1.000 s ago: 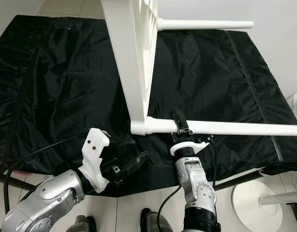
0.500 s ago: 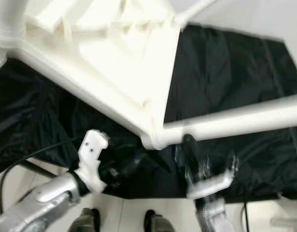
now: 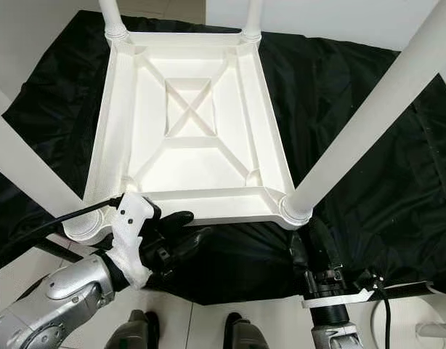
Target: Building children table
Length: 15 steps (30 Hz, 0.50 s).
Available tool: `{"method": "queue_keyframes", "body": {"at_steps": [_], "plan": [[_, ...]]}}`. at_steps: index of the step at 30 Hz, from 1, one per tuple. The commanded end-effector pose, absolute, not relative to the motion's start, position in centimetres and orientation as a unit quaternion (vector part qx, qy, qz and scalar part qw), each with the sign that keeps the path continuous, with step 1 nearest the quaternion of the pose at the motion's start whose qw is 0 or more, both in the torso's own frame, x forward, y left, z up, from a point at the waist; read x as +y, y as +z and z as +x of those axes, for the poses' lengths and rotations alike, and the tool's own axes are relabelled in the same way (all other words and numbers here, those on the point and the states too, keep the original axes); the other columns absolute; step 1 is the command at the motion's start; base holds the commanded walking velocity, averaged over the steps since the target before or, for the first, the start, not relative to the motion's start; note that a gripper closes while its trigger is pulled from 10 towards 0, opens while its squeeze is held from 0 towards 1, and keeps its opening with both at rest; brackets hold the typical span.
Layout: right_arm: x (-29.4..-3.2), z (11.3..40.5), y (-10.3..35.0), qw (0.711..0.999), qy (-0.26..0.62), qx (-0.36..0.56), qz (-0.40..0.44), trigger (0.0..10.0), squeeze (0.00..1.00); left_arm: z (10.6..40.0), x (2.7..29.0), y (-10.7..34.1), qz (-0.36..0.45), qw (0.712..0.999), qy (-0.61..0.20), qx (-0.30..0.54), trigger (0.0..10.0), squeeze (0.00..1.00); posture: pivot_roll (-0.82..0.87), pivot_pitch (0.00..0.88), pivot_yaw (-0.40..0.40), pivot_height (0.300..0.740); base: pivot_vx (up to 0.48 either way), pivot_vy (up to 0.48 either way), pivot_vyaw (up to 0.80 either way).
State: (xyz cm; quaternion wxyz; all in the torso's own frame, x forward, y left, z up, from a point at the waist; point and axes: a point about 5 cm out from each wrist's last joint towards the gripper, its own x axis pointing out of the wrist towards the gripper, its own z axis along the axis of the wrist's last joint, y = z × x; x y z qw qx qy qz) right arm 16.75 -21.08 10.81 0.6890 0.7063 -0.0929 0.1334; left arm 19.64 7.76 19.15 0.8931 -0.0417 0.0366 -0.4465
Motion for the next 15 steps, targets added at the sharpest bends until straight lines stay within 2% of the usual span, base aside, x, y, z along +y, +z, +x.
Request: {"method": "queue_keyframes", "body": {"at_steps": [1,3,4,7,10,14,15], "plan": [[-21.5,15.0,10.9,0.695,0.115,-0.124,0.699,10.0,0.00,19.7,7.9,19.0,-0.037,0.888,-0.456,0.041,10.0,0.00,0.04,0.235,0.006,0.740,0.000,0.000,0.00],[-21.5,14.8,11.3,0.697,0.127,-0.127,0.694,10.0,0.00,19.8,7.9,19.0,-0.036,0.889,-0.456,0.041,10.0,0.00,0.04,0.235,0.006,0.740,0.000,0.000,0.00],[-21.4,14.7,11.8,0.714,0.140,-0.123,0.674,10.0,0.00,19.9,8.0,19.0,-0.036,0.888,-0.456,0.041,10.0,0.00,0.03,0.226,0.010,0.740,0.000,0.000,0.00],[-21.2,14.7,12.1,0.727,0.148,-0.121,0.660,10.0,0.00,20.0,8.0,19.0,-0.036,0.888,-0.456,0.041,10.0,0.00,0.03,0.225,0.011,0.740,0.000,0.000,0.00],[-20.1,14.2,14.7,0.769,0.231,-0.126,0.582,10.0,0.00,20.6,8.0,19.1,-0.029,0.888,-0.457,0.034,10.0,0.00,0.02,0.204,0.019,0.740,0.000,0.000,0.00],[-19.8,14.3,15.3,0.781,0.253,-0.129,0.556,10.0,0.00,20.9,8.0,19.1,-0.026,0.888,-0.459,0.032,10.0,0.00,0.02,0.194,0.022,0.740,0.000,0.000,0.00],[-20.1,14.8,15.4,0.795,0.242,-0.134,0.540,10.0,0.00,21.0,7.9,19.1,-0.024,0.887,-0.461,0.030,10.0,0.00,0.02,0.186,0.023,0.740,0.000,0.000,0.00]]}}
